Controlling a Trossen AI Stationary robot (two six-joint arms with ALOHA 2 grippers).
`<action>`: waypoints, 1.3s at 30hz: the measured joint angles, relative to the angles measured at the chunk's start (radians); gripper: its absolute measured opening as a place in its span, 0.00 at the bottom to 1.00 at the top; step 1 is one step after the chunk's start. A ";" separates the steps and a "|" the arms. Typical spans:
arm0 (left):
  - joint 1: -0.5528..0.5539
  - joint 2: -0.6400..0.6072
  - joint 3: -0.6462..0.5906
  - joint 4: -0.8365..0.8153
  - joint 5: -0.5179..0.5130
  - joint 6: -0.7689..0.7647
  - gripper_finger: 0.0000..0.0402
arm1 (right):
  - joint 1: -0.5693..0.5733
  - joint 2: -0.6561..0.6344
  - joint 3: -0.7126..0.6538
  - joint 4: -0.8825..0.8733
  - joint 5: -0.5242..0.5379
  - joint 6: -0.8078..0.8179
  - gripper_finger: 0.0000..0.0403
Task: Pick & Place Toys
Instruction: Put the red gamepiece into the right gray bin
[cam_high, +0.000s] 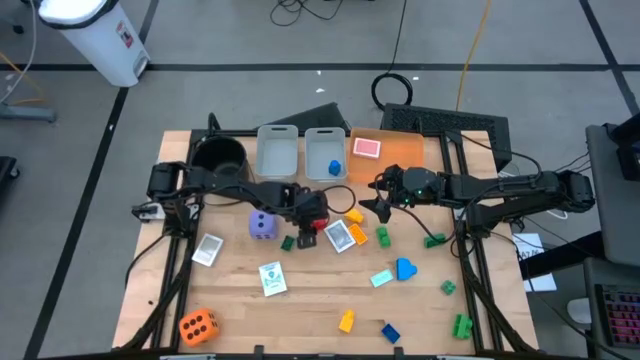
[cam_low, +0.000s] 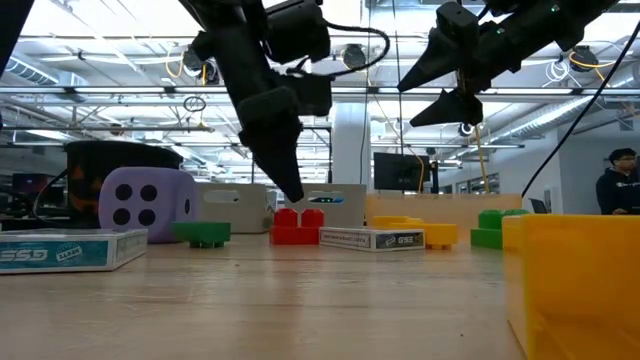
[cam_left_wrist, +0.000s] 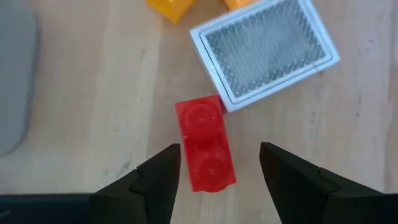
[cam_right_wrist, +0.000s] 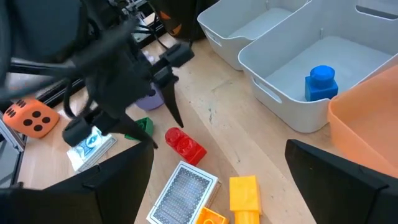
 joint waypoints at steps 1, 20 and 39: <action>-0.001 0.003 0.000 -0.007 0.001 -0.001 0.56 | 0.000 0.000 0.000 0.000 0.000 0.000 0.89; -0.002 0.068 0.000 -0.003 -0.004 -0.117 0.56 | 0.001 0.000 0.000 -0.004 -0.004 0.003 0.89; 0.017 0.068 0.000 0.000 -0.004 -0.131 0.41 | 0.002 0.000 0.000 -0.003 -0.003 0.002 0.89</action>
